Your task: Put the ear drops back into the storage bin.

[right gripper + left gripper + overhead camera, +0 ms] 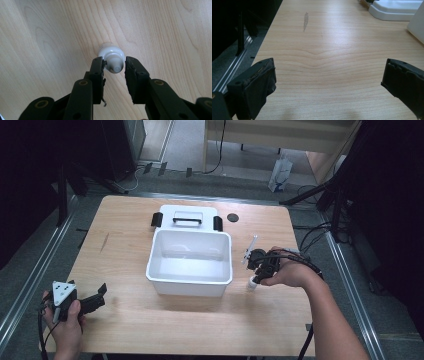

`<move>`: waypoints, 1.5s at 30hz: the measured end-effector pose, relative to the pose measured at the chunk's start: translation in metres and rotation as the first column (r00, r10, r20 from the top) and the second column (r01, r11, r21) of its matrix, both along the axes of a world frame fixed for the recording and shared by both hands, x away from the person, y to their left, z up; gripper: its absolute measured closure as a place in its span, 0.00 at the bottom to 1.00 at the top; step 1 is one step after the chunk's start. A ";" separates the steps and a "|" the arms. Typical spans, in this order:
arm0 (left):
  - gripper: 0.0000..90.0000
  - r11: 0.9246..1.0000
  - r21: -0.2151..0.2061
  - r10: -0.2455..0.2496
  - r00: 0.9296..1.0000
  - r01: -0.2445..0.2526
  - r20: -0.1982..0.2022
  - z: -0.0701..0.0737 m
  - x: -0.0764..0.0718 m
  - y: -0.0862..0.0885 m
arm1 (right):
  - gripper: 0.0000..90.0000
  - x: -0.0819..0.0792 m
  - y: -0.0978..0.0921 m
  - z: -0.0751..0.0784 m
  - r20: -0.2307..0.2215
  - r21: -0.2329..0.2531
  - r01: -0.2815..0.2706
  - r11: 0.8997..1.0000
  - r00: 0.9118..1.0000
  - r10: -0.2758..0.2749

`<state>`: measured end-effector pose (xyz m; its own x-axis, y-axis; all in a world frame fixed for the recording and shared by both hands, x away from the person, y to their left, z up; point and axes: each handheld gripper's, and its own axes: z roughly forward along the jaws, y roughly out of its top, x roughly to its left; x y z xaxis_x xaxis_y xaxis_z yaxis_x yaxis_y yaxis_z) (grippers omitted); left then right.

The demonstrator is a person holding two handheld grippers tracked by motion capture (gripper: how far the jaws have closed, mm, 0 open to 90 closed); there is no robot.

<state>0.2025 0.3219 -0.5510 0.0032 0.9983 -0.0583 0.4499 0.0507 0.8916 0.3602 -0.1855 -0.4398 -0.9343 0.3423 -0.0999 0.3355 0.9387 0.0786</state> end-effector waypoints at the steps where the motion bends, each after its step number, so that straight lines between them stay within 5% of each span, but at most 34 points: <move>1: 0.00 1.000 -0.001 -0.002 1.000 0.002 -0.001 0.000 0.000 0.000 | 0.77 0.001 0.000 -0.002 -0.001 0.005 -0.001 1.000 1.000 0.001; 26: 0.00 1.000 -0.011 -0.001 1.000 0.001 -0.002 0.000 0.000 0.001 | 0.82 0.004 -0.002 -0.004 -0.025 0.036 0.005 0.999 1.000 -0.004; 45: 0.00 1.000 -0.013 -0.002 1.000 0.002 -0.002 0.000 0.000 0.002 | 0.79 0.007 0.001 -0.011 -0.037 0.002 0.007 1.000 0.999 -0.007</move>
<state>0.2025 0.3234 -0.5509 0.0047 0.9975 -0.0711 0.4518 0.0613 0.8900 0.3668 -0.1846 -0.4507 -0.9349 0.3491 -0.0643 0.3449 0.9361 0.0685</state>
